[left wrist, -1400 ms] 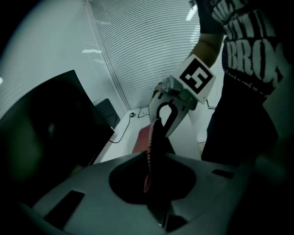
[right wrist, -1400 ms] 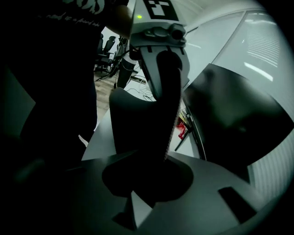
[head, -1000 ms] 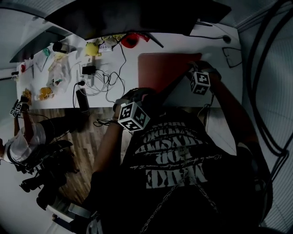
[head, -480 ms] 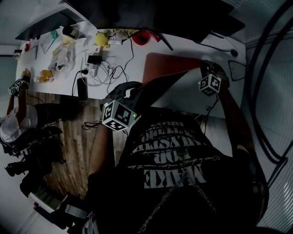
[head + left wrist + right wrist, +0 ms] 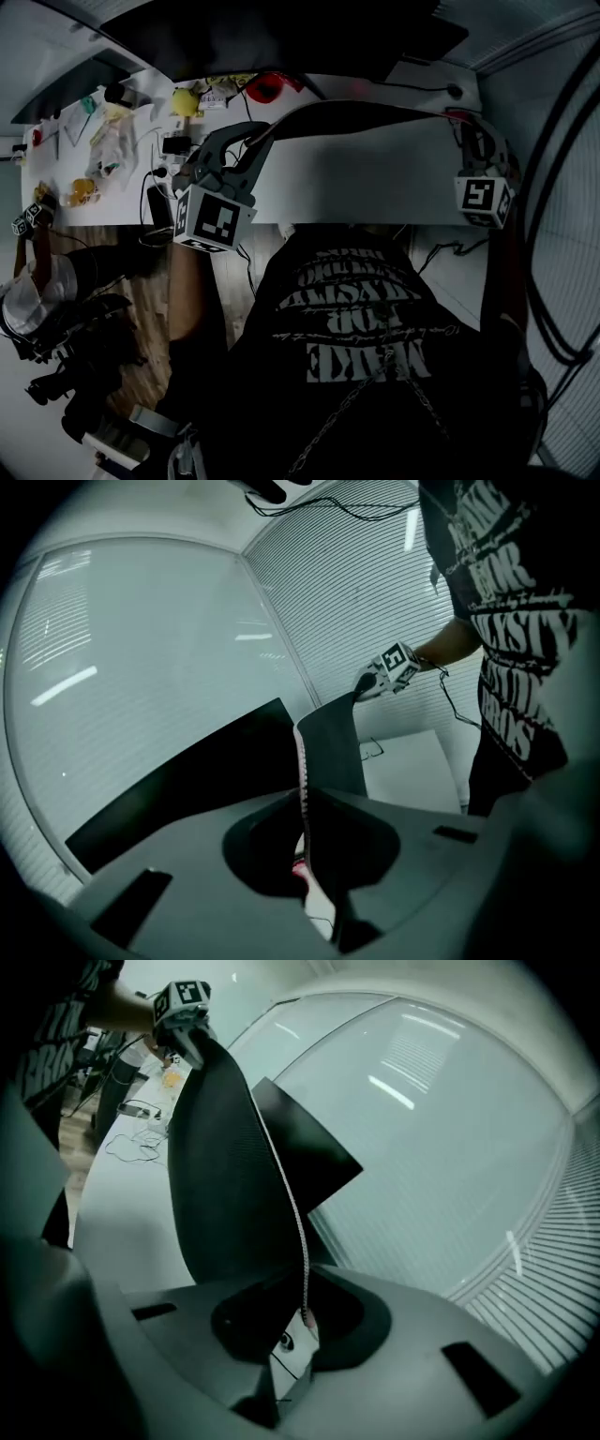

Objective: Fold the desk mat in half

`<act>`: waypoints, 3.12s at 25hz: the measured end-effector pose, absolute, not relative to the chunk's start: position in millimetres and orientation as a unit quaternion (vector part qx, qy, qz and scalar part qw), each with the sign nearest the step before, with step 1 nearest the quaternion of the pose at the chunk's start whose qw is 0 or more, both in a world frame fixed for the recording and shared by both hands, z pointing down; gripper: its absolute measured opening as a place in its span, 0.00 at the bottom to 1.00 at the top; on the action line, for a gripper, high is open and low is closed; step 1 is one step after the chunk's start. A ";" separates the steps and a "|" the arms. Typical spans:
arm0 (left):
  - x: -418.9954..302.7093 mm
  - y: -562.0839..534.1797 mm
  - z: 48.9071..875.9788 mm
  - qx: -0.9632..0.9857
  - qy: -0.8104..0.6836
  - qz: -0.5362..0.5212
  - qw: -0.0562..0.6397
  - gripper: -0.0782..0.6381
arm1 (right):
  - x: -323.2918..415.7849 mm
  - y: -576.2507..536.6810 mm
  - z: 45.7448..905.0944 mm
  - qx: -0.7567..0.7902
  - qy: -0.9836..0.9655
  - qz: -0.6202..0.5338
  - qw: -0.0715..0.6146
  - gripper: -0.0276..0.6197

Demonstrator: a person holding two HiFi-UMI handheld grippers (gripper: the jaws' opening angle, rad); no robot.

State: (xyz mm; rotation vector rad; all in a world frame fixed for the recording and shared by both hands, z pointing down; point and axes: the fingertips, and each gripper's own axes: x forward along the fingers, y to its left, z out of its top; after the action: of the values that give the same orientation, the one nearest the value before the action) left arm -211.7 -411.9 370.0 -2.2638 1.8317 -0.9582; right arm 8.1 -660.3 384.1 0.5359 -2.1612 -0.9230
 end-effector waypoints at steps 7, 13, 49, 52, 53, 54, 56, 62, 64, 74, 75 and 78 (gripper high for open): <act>-191.3 -403.3 431.4 -0.760 0.559 -0.330 0.016 0.14 | 67.7 -612.4 407.1 0.221 -0.829 -0.328 0.396 0.07; -137.8 -340.1 576.9 -0.776 0.490 -0.380 -0.118 0.14 | 123.5 -535.3 537.1 0.165 -0.826 -0.239 0.483 0.07; -234.8 -439.5 732.2 -0.592 0.625 -0.359 -0.361 0.14 | 9.4 -674.3 708.7 0.088 -0.803 -0.166 0.566 0.07; -236.0 -437.9 748.2 -0.567 0.621 -0.377 -0.389 0.15 | 1.2 -674.7 722.3 0.067 -0.788 -0.190 0.581 0.07; -236.8 -436.8 753.0 -0.559 0.618 -0.384 -0.398 0.17 | -1.3 -675.3 727.1 0.062 -0.781 -0.203 0.587 0.07; -238.9 -436.4 756.6 -0.551 0.616 -0.391 -0.405 0.18 | -4.0 -676.8 731.2 0.059 -0.774 -0.216 0.592 0.08; -247.0 -435.6 760.0 -0.535 0.620 -0.401 -0.411 0.22 | -7.9 -682.9 736.8 0.064 -0.761 -0.240 0.600 0.10; -303.2 -417.2 708.9 -0.468 0.715 -0.367 -0.367 0.38 | -8.1 -729.0 649.7 0.232 -0.803 -0.282 0.471 0.24; -307.5 -423.3 651.7 -0.484 0.757 -0.298 -0.322 0.38 | -17.3 -720.0 567.3 0.276 -0.857 -0.256 0.353 0.23; -207.6 -424.1 403.1 -0.650 0.759 -0.003 -0.044 0.12 | -46.7 -562.3 394.0 0.205 -0.977 -0.010 0.057 0.04; -204.2 -423.6 404.3 -0.647 0.761 -0.006 -0.038 0.12 | -51.9 -552.8 398.9 0.195 -0.979 0.008 0.056 0.04; -197.4 -424.5 417.2 -0.650 0.759 -0.012 -0.041 0.12 | -63.7 -536.5 413.9 0.189 -0.980 0.023 0.061 0.04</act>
State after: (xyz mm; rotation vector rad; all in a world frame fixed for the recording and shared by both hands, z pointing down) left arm -197.4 -424.5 417.2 -2.0974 2.4466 -0.0400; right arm -63.7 -536.5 413.9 0.5715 -2.9636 0.0686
